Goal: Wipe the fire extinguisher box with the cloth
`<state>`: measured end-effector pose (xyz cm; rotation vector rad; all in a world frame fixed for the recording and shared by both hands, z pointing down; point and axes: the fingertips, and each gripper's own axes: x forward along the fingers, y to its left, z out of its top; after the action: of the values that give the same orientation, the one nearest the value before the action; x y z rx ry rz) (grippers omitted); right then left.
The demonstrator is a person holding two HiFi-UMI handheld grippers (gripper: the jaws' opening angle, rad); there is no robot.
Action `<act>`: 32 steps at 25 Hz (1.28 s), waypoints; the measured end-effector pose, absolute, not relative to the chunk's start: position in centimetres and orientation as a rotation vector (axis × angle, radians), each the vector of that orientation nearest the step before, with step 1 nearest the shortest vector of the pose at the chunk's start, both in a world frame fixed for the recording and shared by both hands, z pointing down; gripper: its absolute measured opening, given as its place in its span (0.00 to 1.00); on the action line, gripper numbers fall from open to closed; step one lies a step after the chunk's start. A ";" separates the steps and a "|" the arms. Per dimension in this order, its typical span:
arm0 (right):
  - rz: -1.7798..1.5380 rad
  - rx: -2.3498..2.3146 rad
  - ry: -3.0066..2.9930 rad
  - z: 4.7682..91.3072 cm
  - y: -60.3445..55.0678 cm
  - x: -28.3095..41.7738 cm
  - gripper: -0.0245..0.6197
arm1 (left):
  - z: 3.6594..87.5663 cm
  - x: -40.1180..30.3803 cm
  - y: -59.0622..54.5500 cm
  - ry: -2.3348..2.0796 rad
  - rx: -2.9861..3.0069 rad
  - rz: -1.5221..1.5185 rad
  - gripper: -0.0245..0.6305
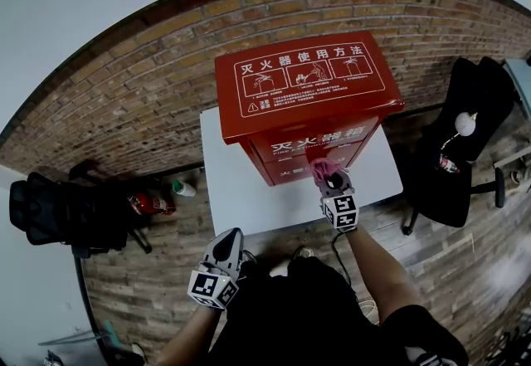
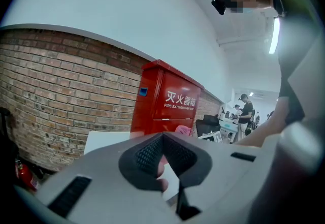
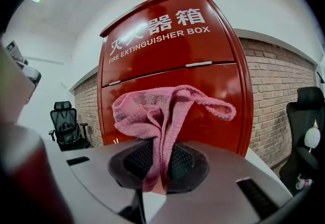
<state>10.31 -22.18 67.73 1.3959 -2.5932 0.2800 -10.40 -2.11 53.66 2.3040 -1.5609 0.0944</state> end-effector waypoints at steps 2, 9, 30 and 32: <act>0.285 1.408 -2.581 67.9 -22.3 11.0 0.13 | 53.7 -10.2 -2.2 -1.555 2.304 0.094 0.06; 0.277 1.433 -2.555 68.1 -22.7 12.6 0.13 | 54.2 -9.8 -2.6 -1.548 2.314 0.119 0.06; 0.281 1.581 -2.473 68.1 -24.3 18.6 0.13 | 54.2 -8.6 -3.5 -1.503 2.344 0.150 0.06; 0.276 1.596 -2.464 68.1 -24.5 19.1 0.13 | 54.2 -8.6 -3.5 -1.499 2.344 0.150 0.06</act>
<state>19.13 -24.45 68.10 1.5957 -2.4642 0.2756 -8.58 -3.55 54.24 2.3440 -1.4993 0.1498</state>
